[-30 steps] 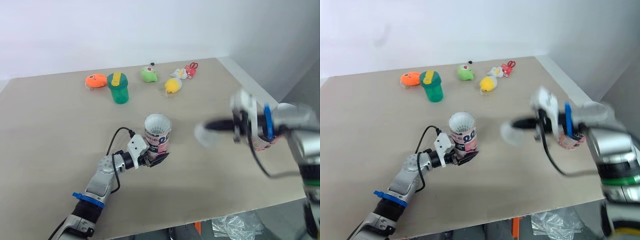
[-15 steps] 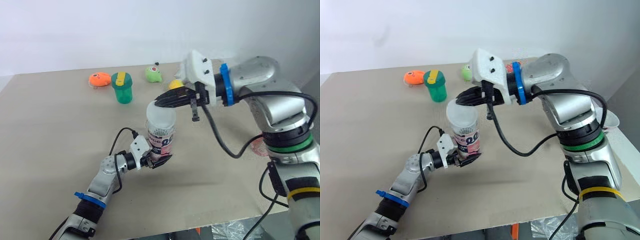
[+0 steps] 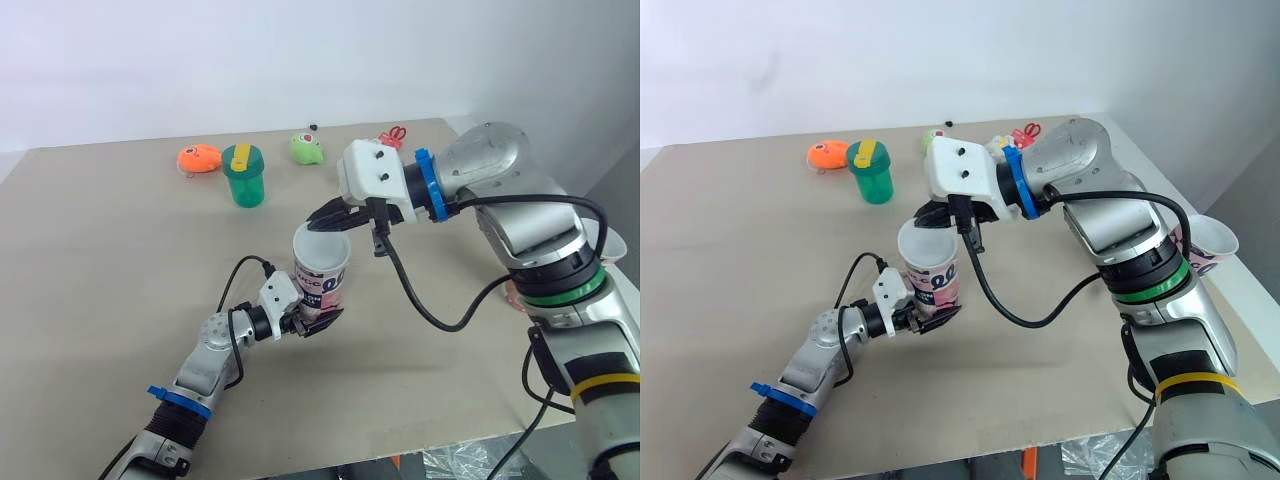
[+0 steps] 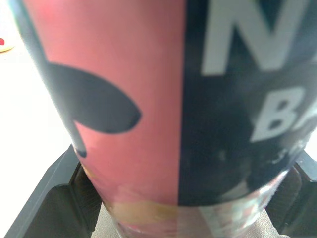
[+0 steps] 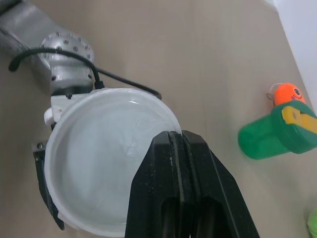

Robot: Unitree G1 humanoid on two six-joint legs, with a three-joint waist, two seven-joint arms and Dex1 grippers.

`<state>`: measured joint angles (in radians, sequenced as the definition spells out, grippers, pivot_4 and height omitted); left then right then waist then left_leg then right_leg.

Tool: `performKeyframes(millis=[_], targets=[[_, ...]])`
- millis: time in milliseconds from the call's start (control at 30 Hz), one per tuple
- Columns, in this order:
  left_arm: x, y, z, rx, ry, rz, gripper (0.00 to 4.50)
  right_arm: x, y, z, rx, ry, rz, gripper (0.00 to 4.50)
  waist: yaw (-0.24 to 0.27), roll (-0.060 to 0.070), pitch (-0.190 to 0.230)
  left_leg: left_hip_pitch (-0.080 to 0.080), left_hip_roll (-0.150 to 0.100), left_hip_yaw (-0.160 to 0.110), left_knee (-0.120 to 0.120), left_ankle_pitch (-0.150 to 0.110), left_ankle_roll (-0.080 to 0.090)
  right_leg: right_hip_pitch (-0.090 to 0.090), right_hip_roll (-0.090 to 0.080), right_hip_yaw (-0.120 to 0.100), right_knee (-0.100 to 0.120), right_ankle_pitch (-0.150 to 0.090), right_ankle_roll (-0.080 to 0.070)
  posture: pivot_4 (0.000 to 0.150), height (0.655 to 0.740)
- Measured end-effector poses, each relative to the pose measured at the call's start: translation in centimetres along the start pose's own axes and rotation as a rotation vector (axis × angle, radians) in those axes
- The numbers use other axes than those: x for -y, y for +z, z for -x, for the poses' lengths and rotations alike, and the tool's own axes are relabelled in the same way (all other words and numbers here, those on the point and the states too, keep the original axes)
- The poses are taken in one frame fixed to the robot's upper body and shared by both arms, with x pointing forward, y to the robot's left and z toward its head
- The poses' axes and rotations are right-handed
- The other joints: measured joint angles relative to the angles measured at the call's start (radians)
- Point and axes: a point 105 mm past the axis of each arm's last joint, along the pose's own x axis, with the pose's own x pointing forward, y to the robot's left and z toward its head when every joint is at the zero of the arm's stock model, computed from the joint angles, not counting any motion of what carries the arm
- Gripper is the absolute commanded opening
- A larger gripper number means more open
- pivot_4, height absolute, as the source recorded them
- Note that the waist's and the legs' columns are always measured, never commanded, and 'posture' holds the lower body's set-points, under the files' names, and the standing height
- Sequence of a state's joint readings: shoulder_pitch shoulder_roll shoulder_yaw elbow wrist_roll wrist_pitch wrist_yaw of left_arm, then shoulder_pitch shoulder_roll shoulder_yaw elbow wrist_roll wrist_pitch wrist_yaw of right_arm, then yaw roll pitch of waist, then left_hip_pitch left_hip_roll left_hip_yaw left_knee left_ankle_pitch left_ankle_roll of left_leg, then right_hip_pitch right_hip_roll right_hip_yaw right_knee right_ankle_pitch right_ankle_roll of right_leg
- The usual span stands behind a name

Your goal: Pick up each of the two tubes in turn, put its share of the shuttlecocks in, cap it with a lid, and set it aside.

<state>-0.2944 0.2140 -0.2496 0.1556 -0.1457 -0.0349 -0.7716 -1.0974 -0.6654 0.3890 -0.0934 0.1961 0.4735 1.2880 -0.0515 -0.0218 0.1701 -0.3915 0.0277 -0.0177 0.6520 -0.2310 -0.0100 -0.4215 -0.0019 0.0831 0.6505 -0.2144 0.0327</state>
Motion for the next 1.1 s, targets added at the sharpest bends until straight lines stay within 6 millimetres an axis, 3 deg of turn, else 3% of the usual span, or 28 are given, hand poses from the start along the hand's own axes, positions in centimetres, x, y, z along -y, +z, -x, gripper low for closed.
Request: performKeyframes(millis=[1100], targets=[[0.09,-0.06,0.00,-0.014,-0.003,0.013,3.91,-0.30,-0.83,-0.96,-0.109,0.009,0.164,0.04,0.000,0.001,-0.001,0.001,0.000,0.000,-0.002,0.000,0.000,0.000,0.000,-0.001,-0.001,-0.001,-0.001,0.150,0.7400]])
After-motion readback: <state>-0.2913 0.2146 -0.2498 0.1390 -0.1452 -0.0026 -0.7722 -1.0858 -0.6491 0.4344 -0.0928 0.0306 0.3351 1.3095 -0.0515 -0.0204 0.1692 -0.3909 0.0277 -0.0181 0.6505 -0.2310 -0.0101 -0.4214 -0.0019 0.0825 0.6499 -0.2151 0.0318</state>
